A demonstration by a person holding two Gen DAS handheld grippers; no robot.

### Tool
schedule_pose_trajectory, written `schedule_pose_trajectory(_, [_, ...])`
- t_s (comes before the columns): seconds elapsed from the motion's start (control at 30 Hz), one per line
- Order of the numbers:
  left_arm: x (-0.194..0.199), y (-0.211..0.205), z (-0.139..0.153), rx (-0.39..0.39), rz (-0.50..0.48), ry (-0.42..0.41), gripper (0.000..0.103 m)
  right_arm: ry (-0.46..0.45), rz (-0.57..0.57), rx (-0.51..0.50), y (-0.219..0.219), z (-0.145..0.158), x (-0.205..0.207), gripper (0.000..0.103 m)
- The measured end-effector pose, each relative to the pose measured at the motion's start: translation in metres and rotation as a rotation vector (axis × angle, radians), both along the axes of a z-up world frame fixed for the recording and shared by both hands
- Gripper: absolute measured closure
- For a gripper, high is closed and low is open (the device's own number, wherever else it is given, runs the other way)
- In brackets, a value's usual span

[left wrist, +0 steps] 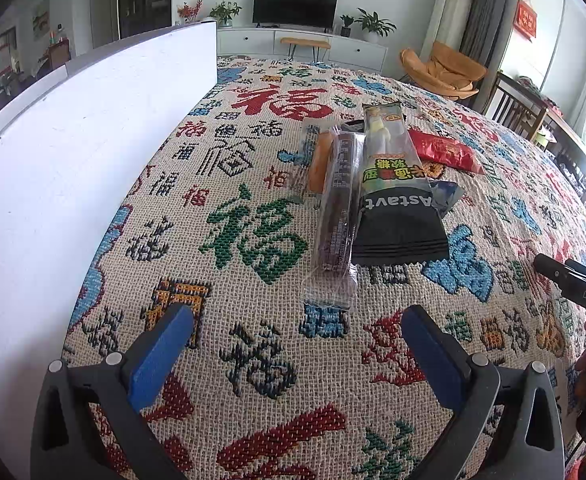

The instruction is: Organize snacks

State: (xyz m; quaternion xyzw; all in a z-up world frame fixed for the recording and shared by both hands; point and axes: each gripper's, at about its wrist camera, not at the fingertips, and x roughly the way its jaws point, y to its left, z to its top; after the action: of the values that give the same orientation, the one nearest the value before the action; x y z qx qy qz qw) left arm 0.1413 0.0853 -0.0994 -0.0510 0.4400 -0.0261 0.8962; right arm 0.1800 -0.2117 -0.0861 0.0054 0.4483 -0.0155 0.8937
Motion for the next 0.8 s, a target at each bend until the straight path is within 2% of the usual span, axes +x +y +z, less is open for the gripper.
schedule_pose_trajectory(0.1, [0.000, 0.000, 0.000, -0.004, 0.000, -0.002, 0.000, 0.000, 0.000, 0.000, 0.000, 0.000, 0.000, 0.009])
schedule_pose_trajectory(0.17, [-0.001, 0.004, 0.001, -0.034, -0.001, -0.011, 0.000, 0.000, 0.000, -0.001, 0.000, 0.000, 0.000, 0.009])
schedule_pose_trajectory(0.3, [-0.007, 0.019, 0.003, -0.152, -0.004, -0.045, 0.000, 0.001, -0.002, 0.000, 0.000, 0.000, 0.000, 0.009])
schedule_pose_trajectory(0.47, [-0.007, 0.033, 0.012, -0.240, 0.018, -0.016, 0.001, 0.001, -0.002, 0.000, -0.001, 0.000, 0.000, 0.009])
schedule_pose_trajectory(0.57, [0.002, 0.040, 0.028, -0.290, 0.059, -0.024, 0.001, 0.001, -0.002, 0.000, 0.000, 0.000, 0.000, 0.009])
schedule_pose_trajectory(0.63, [0.015, 0.041, 0.041, -0.282, 0.077, -0.036, 0.004, 0.001, -0.002, 0.000, 0.000, 0.000, 0.000, 0.009])
schedule_pose_trajectory(0.67, [0.025, 0.039, 0.045, -0.254, 0.079, -0.031, 0.005, 0.001, -0.002, 0.000, 0.000, 0.000, 0.000, 0.009])
schedule_pose_trajectory(0.77, [0.054, 0.026, 0.046, -0.146, 0.029, -0.002, 0.024, 0.001, -0.002, 0.000, 0.000, 0.000, 0.000, 0.009])
schedule_pose_trajectory(0.8, [0.063, 0.018, 0.041, -0.097, -0.003, 0.025, 0.034, 0.001, -0.002, 0.000, 0.000, 0.000, 0.000, 0.009])
